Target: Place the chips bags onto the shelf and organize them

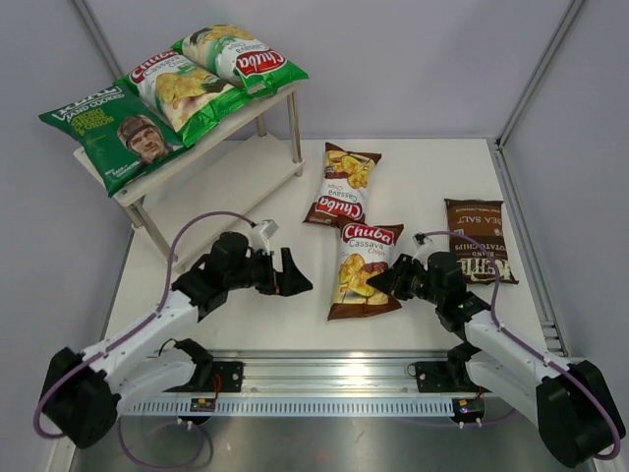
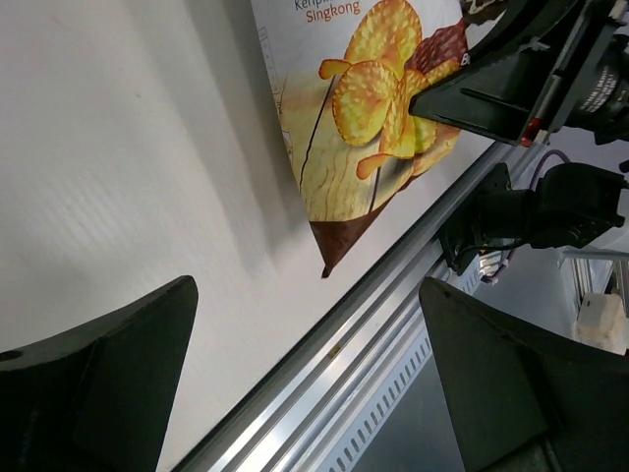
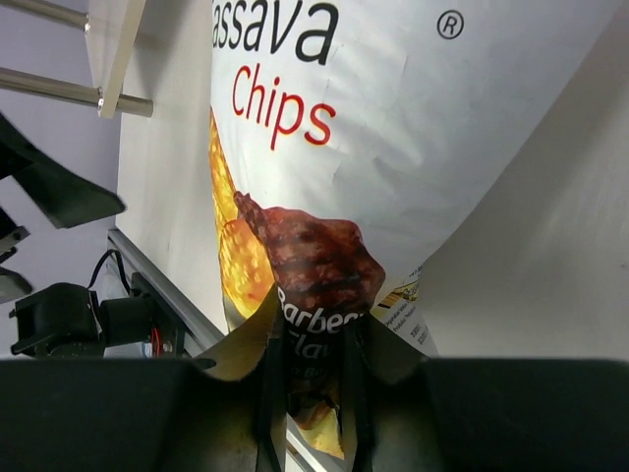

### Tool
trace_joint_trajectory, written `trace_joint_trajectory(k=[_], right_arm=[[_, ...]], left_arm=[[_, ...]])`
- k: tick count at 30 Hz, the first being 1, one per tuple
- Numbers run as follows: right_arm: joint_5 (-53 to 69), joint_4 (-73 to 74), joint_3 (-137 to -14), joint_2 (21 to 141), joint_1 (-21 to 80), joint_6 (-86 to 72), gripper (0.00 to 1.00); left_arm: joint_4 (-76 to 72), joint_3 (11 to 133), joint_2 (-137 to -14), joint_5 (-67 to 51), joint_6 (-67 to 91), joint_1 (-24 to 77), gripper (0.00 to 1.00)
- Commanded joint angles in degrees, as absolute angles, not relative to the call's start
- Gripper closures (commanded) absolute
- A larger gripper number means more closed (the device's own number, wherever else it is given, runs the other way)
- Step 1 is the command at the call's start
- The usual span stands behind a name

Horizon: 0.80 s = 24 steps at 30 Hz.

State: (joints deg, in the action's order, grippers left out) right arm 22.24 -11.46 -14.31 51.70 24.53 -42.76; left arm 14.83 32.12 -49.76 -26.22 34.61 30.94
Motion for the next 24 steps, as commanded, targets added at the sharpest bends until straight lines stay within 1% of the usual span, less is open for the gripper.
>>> trace_joint_trajectory(k=[1, 2, 5, 7, 11, 19, 20, 22, 23, 24], right_arm=[[24.3, -11.5, -15.0, 48.9, 24.5, -42.4, 0.79], [24.8, -11.2, -15.1, 48.5, 24.5, -42.6, 0.79], [25.9, -10.7, -15.4, 46.7, 24.5, -42.9, 0.79], [25.9, -9.8, -15.5, 44.6, 24.5, -43.2, 0.78], [26.5, -8.9, -15.3, 40.0, 24.5, -44.1, 0.78], [29.3, -10.9, -14.7, 32.3, 24.5, -48.9, 0.78], [29.6, -11.2, -14.5, 32.2, 24.5, -50.0, 0.78], [29.6, -11.8, -14.5, 31.4, 24.5, -50.9, 0.78], [29.3, -12.0, -14.2, 31.3, 24.5, -51.8, 0.78], [29.1, -12.8, -14.1, 31.1, 24.5, -52.4, 0.78]], left_arm=[[1.8, 33.7, -58.3, -19.5, 37.3, 35.9, 0.01], [-2.8, 33.8, -59.8, -19.6, 37.8, 37.9, 0.01], [-8.6, 35.1, -66.3, -19.3, 38.8, 42.1, 0.01], [-8.2, 37.0, -69.0, -17.2, 38.8, 44.6, 0.01], [-13.1, 37.7, -75.0, -19.2, 40.8, 47.0, 0.01], [-23.2, 36.4, -79.5, -23.0, 44.5, 49.5, 0.02], [-25.3, 36.0, -79.6, -23.4, 44.8, 49.5, 0.08], [-27.8, 34.6, -79.2, -23.7, 45.9, 49.7, 0.15], [-30.6, 33.8, -78.9, -23.6, 46.4, 49.7, 0.23], [-31.9, 33.3, -78.8, -23.5, 47.2, 49.7, 0.26]])
